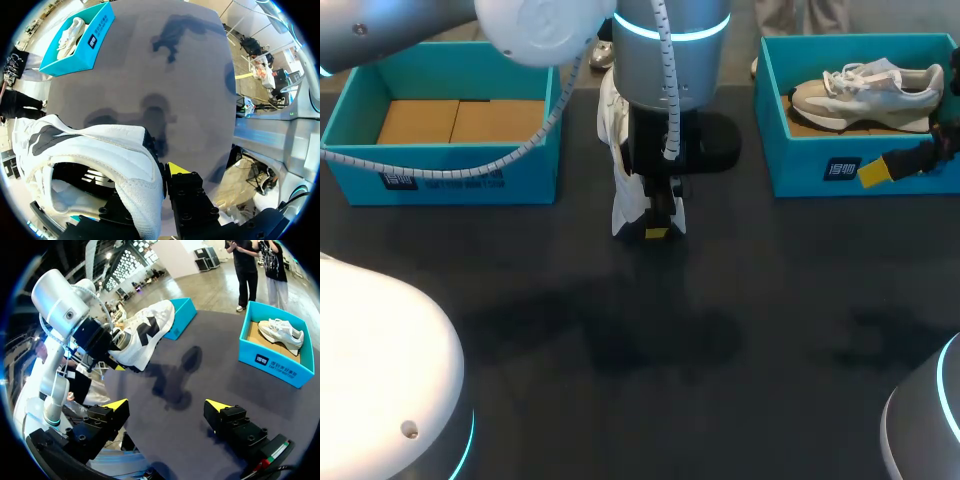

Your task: Take the shoe out of the shoebox, open the shoe tongue, remove and reinsert the insole, then place the shoe into the shoebox

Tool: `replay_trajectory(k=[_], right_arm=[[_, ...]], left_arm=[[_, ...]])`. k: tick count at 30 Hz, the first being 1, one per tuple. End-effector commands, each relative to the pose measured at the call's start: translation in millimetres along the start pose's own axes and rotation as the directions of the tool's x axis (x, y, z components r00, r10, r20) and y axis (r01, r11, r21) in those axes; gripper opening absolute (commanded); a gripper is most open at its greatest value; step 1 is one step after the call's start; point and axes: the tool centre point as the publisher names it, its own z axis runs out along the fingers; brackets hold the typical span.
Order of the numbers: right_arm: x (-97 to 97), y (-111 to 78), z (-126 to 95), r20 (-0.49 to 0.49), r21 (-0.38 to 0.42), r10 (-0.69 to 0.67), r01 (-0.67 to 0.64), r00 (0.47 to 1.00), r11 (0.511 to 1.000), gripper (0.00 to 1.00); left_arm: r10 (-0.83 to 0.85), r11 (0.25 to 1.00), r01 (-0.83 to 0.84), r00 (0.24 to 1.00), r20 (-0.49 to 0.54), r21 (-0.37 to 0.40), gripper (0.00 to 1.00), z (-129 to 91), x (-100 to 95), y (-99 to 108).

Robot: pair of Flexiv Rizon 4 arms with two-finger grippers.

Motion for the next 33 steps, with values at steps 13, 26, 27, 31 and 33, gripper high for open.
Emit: replay_trajectory(k=[13, 26, 27, 31, 33], right_arm=[[-1.2, 2.3, 1, 0.0, 0.005, 0.001, -0.001, 1.0, 1.0, 1.0], [-1.2, 2.3, 1, 0.0, 0.005, 0.001, -0.001, 1.0, 1.0, 1.0], [-1.2, 2.3, 1, 0.0, 0.005, 0.001, -0.001, 1.0, 1.0, 1.0], [-1.2, 2.3, 1, 0.0, 0.005, 0.001, -0.001, 1.0, 1.0, 1.0], [-1.2, 2.3, 1, 0.0, 0.005, 0.001, -0.001, 1.0, 1.0, 1.0]], left_arm=[[-0.009, 1.0, 0.009, 1.0, -0.015, 0.003, 0.0, -1, -11.9, 0], [0.069, 0.997, -0.068, 0.997, -0.04, 0.021, 0.0, -16, -85.6, 35], [0.085, 0.996, -0.084, 0.995, -0.051, 0.027, 0.0, -17, -91.0, 40], [0.109, 0.994, -0.106, 0.991, -0.077, 0.035, 0.0, -20, -110.0, 57], [0.107, 0.994, -0.105, 0.991, -0.075, 0.025, 0.0, -20, -118.3, 64]])
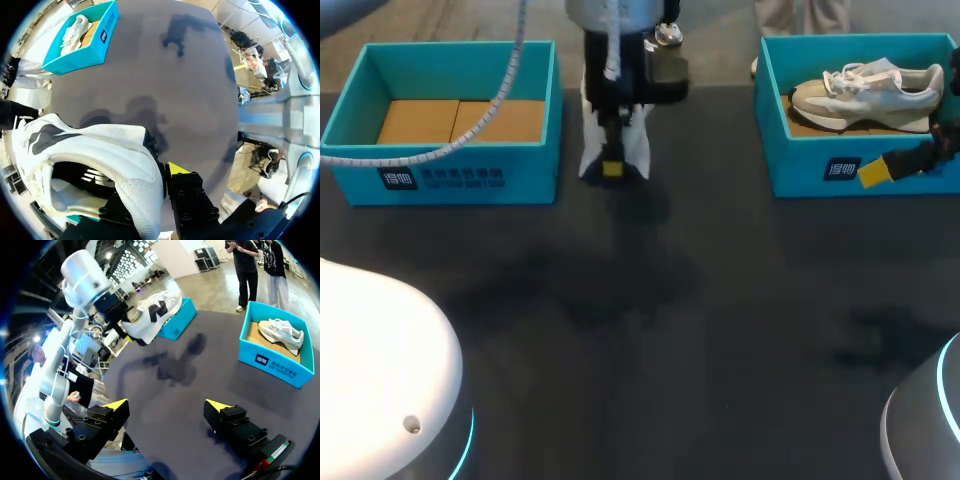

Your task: Take the shoe out of the shoebox, open the shoe tongue, remove and reinsert the insole, then place the shoe into the shoebox

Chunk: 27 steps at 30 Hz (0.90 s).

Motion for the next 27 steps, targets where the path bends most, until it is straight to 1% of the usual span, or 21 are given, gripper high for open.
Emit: replay_trajectory(k=[1, 4, 10, 15, 19, 23, 27], right_arm=[[-1.2, 2.3, 1, 0.0, 0.005, 0.001, -0.001, 1.0, 1.0, 1.0], [-1.2, 2.3, 1, 0.0, 0.005, 0.001, -0.001, 1.0, 1.0, 1.0], [-1.2, 2.3, 1, 0.0, 0.005, 0.001, -0.001, 1.0, 1.0, 1.0], [-1.2, 2.3, 1, 0.0, 0.005, 0.001, -0.001, 1.0, 1.0, 1.0], [-1.2, 2.3, 1, 0.0, 0.005, 0.001, -0.001, 1.0, 1.0, 1.0], [-1.2, 2.3, 1, 0.0, 0.005, 0.001, -0.001, 1.0, 1.0, 1.0], [-1.2, 2.3, 1, 0.0, 0.005, 0.001, -0.001, 1.0, 1.0, 1.0]], left_arm=[[0.003, 1.0, -0.003, 1.0, -0.004, 0.009, 0.0, -3, -15.6, 24], [0.006, 1.0, -0.006, 1.0, 0.004, -0.017, 0.0, -3, -23.9, 36], [0.119, 0.992, -0.118, 0.993, 0.001, -0.047, 0.0, -7, -34.8, 68], [0.099, 0.991, -0.098, 0.995, 0.005, -0.088, 0.0, -8, -49.0, 90], [0.074, 0.993, -0.073, 0.997, 0.004, -0.089, 0.0, -8, -59.1, 101], [0.083, 0.993, -0.083, 0.997, -0.008, -0.084, 0.0, -6, -70.5, 112], [0.08, 0.992, -0.08, 0.997, 0.0, -0.098, 0.0, -2, -87.8, 120]])
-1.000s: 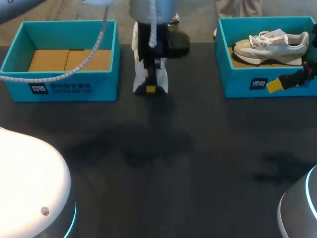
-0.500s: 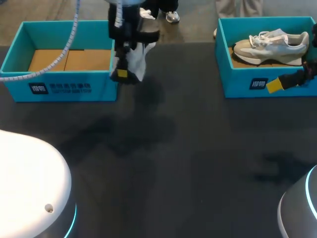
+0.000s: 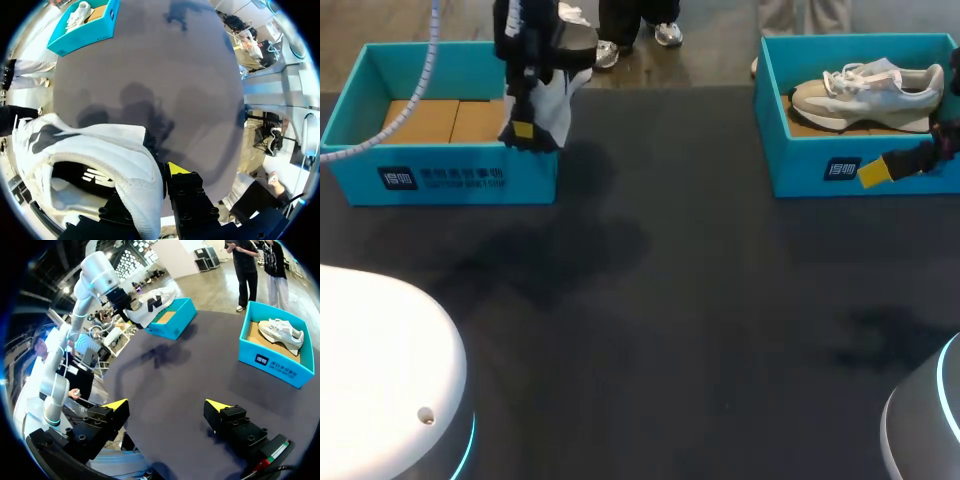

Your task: Take the shoe out of the shoebox, open the shoe tongue, remove and reinsert the insole, then place the shoe into the shoebox

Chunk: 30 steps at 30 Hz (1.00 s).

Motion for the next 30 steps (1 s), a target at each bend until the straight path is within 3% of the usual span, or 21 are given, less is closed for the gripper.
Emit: replay_trajectory(k=[1, 8, 26, 30], right_arm=[[-1.2, 2.3, 1, 0.0, 0.005, 0.001, -0.001, 1.0, 1.0, 1.0], [-1.2, 2.3, 1, 0.0, 0.005, 0.001, -0.001, 1.0, 1.0, 1.0], [-1.2, 2.3, 1, 0.0, 0.005, 0.001, -0.001, 1.0, 1.0, 1.0], [-1.2, 2.3, 1, 0.0, 0.005, 0.001, -0.001, 1.0, 1.0, 1.0]], left_arm=[[-0.003, 1.0, 0.003, 1.0, -0.004, 0.003, 0.0, 4, -16.4, 9], [-0.049, 0.999, 0.048, 0.999, 0.013, 0.02, 0.0, 8, -42.1, 23], [-0.049, 0.999, 0.048, 0.999, 0.013, 0.02, 0.0, 8, -42.1, 23], [-0.068, 0.997, 0.067, 0.997, 0.047, 0.033, 0.0, 14, -57.4, 38]])
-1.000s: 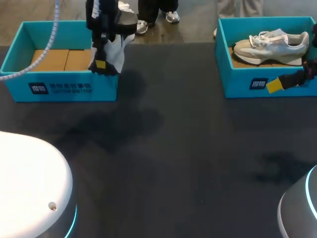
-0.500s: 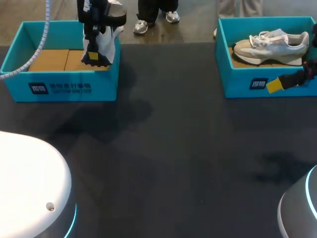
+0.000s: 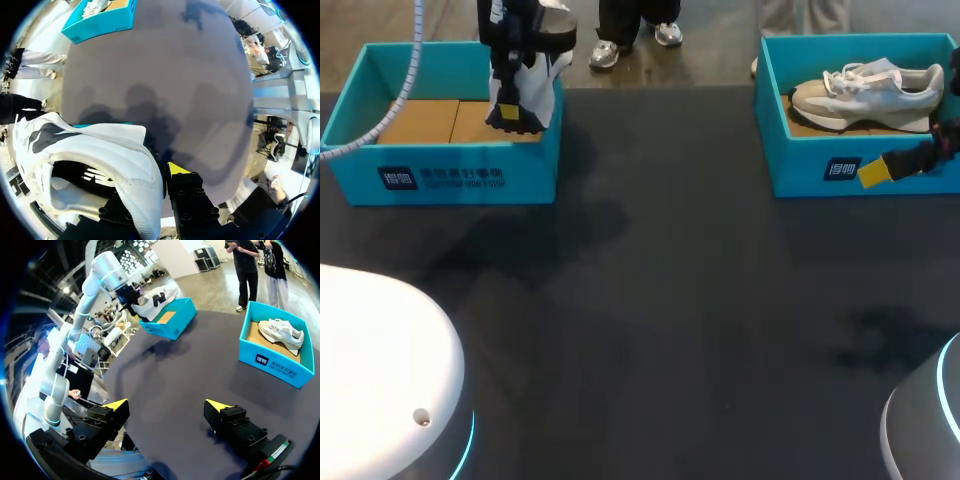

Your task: Take the shoe out of the shoebox, open the shoe tongue, remove and reinsert the insole, then place the shoe into the shoebox

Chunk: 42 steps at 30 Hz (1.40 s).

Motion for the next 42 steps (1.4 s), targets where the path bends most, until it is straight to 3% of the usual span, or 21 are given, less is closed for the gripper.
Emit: replay_trajectory(k=[1, 7, 16, 34, 42], right_arm=[[-1.2, 2.3, 1, 0.0, 0.005, 0.001, -0.001, 1.0, 1.0, 1.0], [-1.2, 2.3, 1, 0.0, 0.005, 0.001, -0.001, 1.0, 1.0, 1.0], [-1.2, 2.3, 1, 0.0, 0.005, 0.001, -0.001, 1.0, 1.0, 1.0], [-1.2, 2.3, 1, 0.0, 0.005, 0.001, -0.001, 1.0, 1.0, 1.0], [-1.2, 2.3, 1, 0.0, 0.005, 0.001, -0.001, 1.0, 1.0, 1.0]], left_arm=[[-0.015, 1.0, 0.014, 1.0, 0.023, 0.022, 0.0, 5, -10.5, 16], [-0.051, 0.998, 0.05, 0.998, 0.035, 0.023, 0.0, 10, -27.5, 39], [-0.055, 0.998, 0.052, 0.996, 0.074, 0.037, 0.0, 14, -36.7, 81], [-0.211, 0.971, 0.209, 0.978, 0.0, 0.116, 0.0, 41, -76.8, 176], [-0.25, 0.963, 0.247, 0.968, 0.006, 0.108, 0.0, 47, -82.5, 201]])
